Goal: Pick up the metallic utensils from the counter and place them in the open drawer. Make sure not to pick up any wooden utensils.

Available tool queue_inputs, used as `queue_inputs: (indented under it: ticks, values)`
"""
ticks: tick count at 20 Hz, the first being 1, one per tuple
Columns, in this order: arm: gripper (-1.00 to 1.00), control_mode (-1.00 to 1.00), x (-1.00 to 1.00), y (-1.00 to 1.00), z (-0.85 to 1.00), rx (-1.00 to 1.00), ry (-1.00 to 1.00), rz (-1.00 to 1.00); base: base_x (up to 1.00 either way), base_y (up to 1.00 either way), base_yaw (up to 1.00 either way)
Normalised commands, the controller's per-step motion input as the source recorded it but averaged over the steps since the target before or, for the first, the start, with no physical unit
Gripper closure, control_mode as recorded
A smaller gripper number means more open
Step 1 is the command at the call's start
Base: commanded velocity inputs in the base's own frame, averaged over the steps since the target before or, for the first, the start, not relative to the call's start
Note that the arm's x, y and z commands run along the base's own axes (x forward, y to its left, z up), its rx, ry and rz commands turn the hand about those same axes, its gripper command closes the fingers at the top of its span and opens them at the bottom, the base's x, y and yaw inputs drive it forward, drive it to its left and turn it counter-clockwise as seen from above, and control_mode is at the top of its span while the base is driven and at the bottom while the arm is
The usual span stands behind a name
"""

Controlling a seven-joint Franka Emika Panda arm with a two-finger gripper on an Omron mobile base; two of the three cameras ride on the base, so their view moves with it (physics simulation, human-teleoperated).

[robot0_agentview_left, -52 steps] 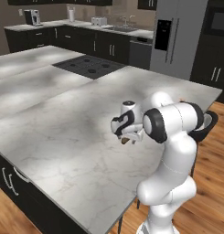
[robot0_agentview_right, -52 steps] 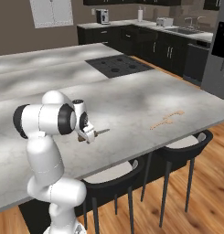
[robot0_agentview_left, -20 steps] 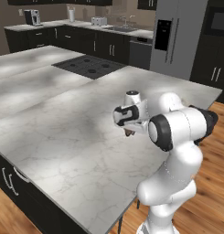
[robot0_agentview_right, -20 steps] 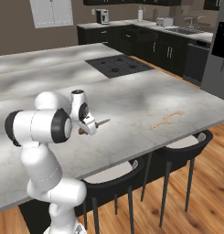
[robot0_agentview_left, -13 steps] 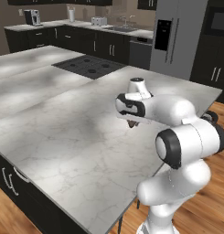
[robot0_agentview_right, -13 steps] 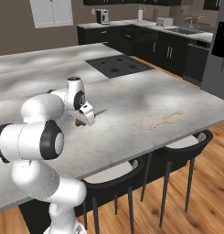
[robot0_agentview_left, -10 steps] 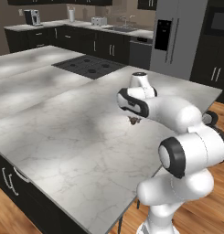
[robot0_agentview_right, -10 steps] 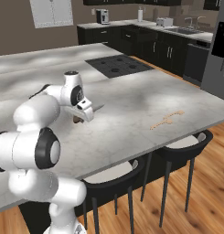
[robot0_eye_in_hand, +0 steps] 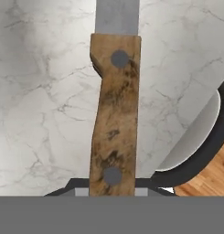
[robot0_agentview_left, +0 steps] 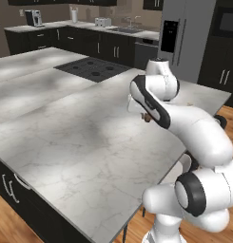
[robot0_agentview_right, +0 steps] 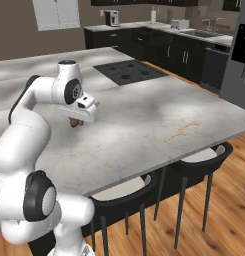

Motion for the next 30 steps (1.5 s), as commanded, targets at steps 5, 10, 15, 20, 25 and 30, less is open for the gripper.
queue_inputs:
  ticks: [5,10,15,20,25,30]
  values:
    - [1.00,-1.00,-0.58,0.00,0.15,0.05,-0.01,0.17,0.00,0.00,0.00]
    - [1.00,-1.00,-0.89,0.00,0.00,0.05,-0.11,0.24,0.00,0.00,0.00]
    - [1.00,-1.00,-0.82,0.00,0.00,0.01,-0.15,0.18,0.00,0.00,0.00]
    - [1.00,-1.00,-0.45,0.00,0.00,0.00,-0.05,0.08,0.00,0.00,0.00]
    - [1.00,-1.00,-0.01,0.00,0.10,-0.01,0.00,0.06,0.00,0.00,0.00]
    - [1.00,-1.00,0.01,-0.02,0.26,0.00,0.00,0.02,0.00,0.00,0.00]
